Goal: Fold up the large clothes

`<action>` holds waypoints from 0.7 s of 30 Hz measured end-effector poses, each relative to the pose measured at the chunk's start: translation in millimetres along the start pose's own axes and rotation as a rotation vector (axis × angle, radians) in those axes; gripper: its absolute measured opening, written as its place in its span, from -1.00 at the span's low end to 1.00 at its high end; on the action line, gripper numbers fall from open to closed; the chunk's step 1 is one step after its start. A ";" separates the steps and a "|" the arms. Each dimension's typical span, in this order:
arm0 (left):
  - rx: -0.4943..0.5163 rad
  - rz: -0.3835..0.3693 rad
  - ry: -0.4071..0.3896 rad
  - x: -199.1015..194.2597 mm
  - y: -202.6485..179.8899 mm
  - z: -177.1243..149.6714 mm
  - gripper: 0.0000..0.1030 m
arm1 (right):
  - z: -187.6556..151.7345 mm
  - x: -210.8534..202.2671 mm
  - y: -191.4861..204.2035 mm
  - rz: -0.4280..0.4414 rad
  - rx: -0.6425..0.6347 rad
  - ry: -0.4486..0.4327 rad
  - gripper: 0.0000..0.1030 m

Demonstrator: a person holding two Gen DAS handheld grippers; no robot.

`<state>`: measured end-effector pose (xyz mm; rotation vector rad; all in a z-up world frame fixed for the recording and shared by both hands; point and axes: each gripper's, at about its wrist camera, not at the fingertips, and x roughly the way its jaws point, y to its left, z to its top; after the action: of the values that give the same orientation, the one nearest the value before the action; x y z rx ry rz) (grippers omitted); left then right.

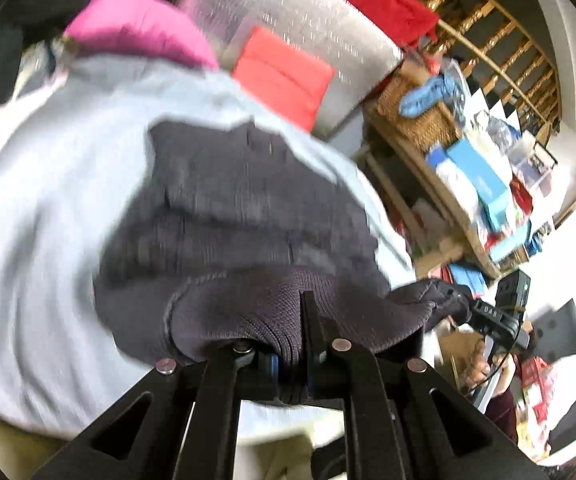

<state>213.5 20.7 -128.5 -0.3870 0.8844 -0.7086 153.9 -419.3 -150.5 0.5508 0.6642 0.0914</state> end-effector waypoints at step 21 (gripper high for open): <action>0.021 0.162 -0.065 228.5 64.9 267.8 -0.82 | 242.3 254.0 -38.4 -0.209 -0.017 -0.153 -0.83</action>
<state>554.6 -87.4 -138.2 -0.3134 0.8362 -0.5526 498.0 -498.5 -154.8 0.4641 0.5674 -0.1393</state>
